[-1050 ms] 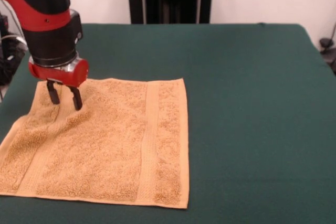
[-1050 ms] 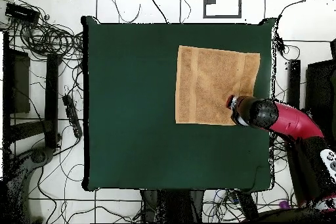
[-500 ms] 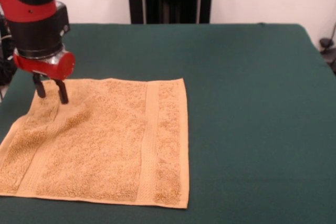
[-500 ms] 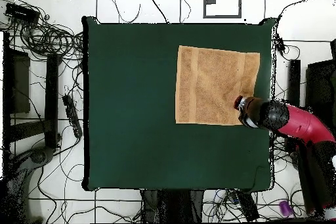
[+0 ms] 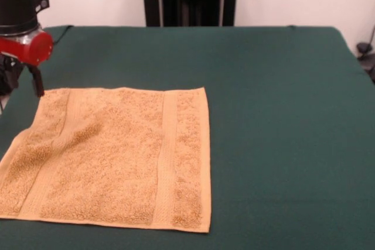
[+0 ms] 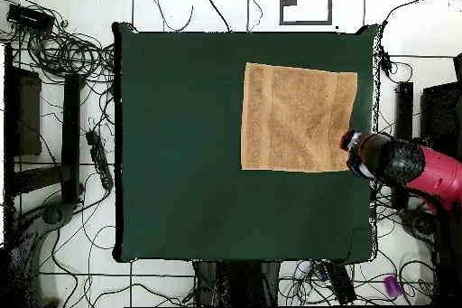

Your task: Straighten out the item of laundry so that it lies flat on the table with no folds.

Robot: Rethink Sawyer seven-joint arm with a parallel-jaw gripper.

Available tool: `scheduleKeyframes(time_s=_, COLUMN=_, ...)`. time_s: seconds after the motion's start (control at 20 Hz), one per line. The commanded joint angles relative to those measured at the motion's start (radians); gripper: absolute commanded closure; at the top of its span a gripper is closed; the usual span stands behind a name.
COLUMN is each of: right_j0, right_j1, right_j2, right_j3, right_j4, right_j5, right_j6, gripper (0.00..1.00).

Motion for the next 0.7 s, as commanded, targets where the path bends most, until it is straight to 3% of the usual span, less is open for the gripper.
scheduleKeyframes(time_s=0.05, right_j0=0.029, right_j1=0.028, right_j2=0.041, right_j3=0.154, right_j4=-0.001, right_j5=0.033, right_j6=-0.026, gripper=0.00)
scheduleKeyframes(time_s=0.7, right_j0=0.035, right_j1=0.058, right_j2=0.035, right_j3=0.184, right_j4=0.009, right_j5=-0.027, right_j6=0.038, gripper=0.00)
